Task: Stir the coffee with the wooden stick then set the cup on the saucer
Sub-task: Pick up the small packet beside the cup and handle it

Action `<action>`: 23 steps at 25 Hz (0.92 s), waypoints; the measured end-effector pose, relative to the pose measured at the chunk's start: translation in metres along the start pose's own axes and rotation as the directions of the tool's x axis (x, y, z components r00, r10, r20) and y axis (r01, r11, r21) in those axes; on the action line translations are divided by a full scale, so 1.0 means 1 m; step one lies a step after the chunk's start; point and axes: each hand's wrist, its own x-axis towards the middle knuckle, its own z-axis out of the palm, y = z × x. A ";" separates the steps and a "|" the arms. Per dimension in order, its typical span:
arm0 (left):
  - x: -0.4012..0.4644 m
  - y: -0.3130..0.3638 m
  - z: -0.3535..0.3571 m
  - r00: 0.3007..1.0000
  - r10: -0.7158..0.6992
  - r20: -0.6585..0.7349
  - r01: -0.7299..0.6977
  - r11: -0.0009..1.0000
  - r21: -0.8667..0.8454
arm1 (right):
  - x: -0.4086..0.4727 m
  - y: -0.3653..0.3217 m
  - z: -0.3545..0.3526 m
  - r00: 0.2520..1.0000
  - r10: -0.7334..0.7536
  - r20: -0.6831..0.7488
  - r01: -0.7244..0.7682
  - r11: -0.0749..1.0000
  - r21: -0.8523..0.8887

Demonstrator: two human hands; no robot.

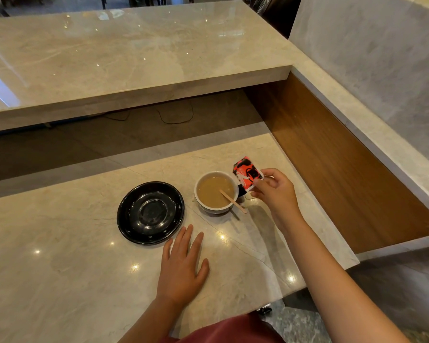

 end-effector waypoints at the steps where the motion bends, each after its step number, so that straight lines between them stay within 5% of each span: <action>1: 0.000 0.000 0.000 1.000 0.001 -0.003 -0.001 1.000 0.001 | -0.002 0.001 -0.002 0.999 0.051 -0.005 -0.050 0.993 0.107; 12: 0.001 0.002 -0.001 1.000 -0.009 0.003 0.009 1.000 -0.017 | -0.001 0.017 -0.038 0.967 0.239 0.093 -0.250 0.792 0.557; 16: 0.001 0.004 -0.003 1.000 -0.017 0.018 0.017 1.000 -0.020 | 0.000 0.028 -0.065 0.967 0.248 -0.062 -0.195 0.874 0.444; 23: 0.001 0.006 -0.006 1.000 -0.016 0.020 0.016 0.999 -0.036 | 0.004 0.059 -0.114 0.915 0.239 -0.324 -0.264 0.964 -0.036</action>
